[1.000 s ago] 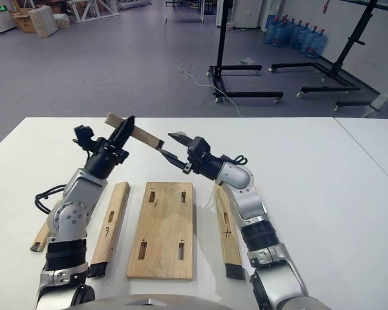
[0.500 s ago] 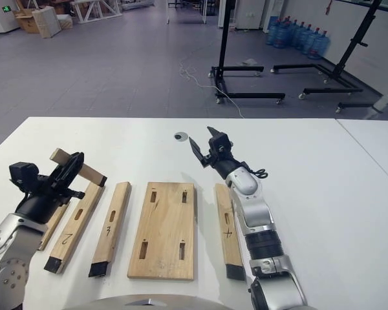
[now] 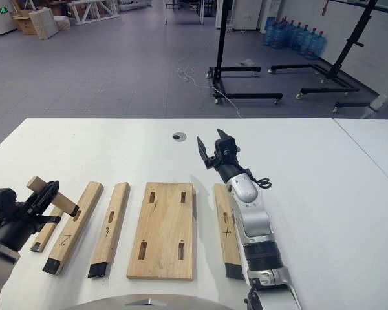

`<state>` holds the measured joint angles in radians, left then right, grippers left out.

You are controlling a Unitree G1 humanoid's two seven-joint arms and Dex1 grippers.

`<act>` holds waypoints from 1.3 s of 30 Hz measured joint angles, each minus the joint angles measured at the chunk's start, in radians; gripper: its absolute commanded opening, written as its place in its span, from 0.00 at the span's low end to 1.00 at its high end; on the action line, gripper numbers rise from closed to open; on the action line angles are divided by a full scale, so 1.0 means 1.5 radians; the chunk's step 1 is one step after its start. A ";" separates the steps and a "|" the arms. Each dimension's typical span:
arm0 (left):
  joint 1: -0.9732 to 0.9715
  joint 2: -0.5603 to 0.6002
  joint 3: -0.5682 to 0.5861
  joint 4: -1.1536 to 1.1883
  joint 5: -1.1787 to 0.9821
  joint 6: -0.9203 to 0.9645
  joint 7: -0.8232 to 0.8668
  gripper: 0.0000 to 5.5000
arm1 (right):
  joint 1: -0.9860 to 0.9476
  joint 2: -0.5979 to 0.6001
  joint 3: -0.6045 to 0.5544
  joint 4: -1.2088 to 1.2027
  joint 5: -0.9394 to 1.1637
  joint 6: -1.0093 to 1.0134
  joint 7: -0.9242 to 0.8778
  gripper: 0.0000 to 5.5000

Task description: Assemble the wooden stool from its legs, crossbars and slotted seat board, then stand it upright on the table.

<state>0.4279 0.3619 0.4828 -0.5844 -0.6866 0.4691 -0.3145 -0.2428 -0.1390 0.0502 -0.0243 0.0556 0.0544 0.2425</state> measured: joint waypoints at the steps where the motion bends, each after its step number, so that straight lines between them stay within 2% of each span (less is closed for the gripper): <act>1: 0.002 -0.001 -0.004 0.001 0.005 -0.002 0.000 0.07 | 0.000 0.000 0.000 0.000 0.000 0.000 0.000 0.60; 7: -0.005 -0.015 -0.027 0.028 0.039 -0.016 0.008 0.07 | 0.006 -0.001 0.000 -0.004 -0.003 0.006 0.001 0.60; 31: -0.029 -0.009 -0.024 0.080 0.065 -0.016 0.006 0.07 | 0.025 0.021 0.025 -0.020 -0.003 0.007 0.002 0.60; 39: -0.037 -0.002 -0.046 0.083 0.096 -0.023 0.006 0.07 | 0.025 0.021 0.024 -0.020 -0.003 0.008 0.002 0.60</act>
<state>0.3729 0.3594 0.4131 -0.4601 -0.5432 0.4342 -0.3054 -0.2055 -0.1075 0.0865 -0.0548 0.0518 0.0664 0.2454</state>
